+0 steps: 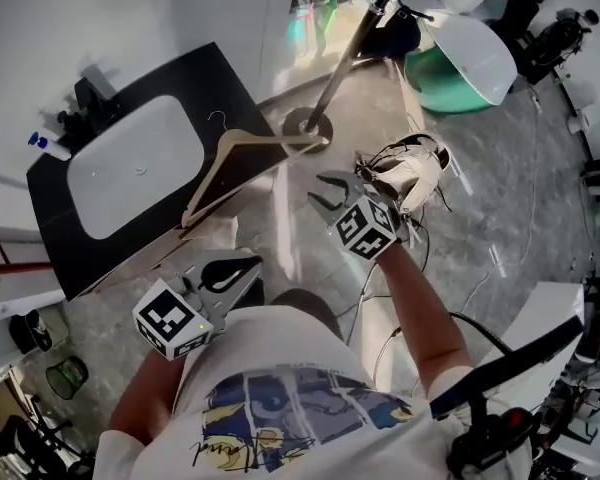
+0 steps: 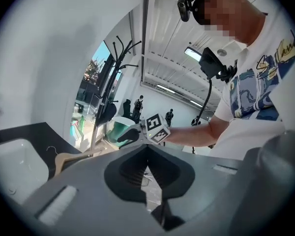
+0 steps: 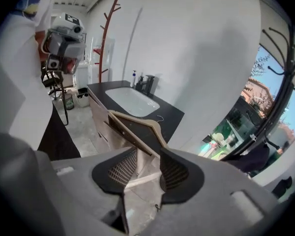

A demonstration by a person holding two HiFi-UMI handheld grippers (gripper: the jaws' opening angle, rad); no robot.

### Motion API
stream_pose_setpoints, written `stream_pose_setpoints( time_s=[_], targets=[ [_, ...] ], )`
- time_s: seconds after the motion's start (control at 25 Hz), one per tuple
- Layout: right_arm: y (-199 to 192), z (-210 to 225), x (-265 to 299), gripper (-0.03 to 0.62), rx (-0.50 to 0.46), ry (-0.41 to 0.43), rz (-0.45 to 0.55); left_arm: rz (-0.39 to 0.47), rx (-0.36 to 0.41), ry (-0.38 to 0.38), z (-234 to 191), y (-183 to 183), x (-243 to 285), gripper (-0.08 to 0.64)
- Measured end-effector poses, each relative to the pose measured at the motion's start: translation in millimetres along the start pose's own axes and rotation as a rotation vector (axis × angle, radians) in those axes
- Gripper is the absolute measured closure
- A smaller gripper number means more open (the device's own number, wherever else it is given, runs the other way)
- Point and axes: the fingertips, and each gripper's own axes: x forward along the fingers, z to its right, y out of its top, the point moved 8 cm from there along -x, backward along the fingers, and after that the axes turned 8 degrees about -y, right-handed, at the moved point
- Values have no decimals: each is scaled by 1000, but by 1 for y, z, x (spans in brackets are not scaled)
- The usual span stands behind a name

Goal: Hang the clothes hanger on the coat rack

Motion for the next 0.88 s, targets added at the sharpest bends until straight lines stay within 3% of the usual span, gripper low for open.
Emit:
stream_pose_setpoints(
  time_s=[0.2,0.4,0.68,0.88],
  targets=[
    [-1,49,84,442,-114,66,-77,26,-37,86,-43,12,-4,558],
    [-13,77,155,431,-212,206,-147,63,-81,214,-61,27,-2,558],
    [-38,85,221,402,-354,430,-288,147,-162,410,-69,37,14,558],
    [-42,75,247,402,-405,543,-293,177,-204,480,-69,38,31,558]
  ],
)
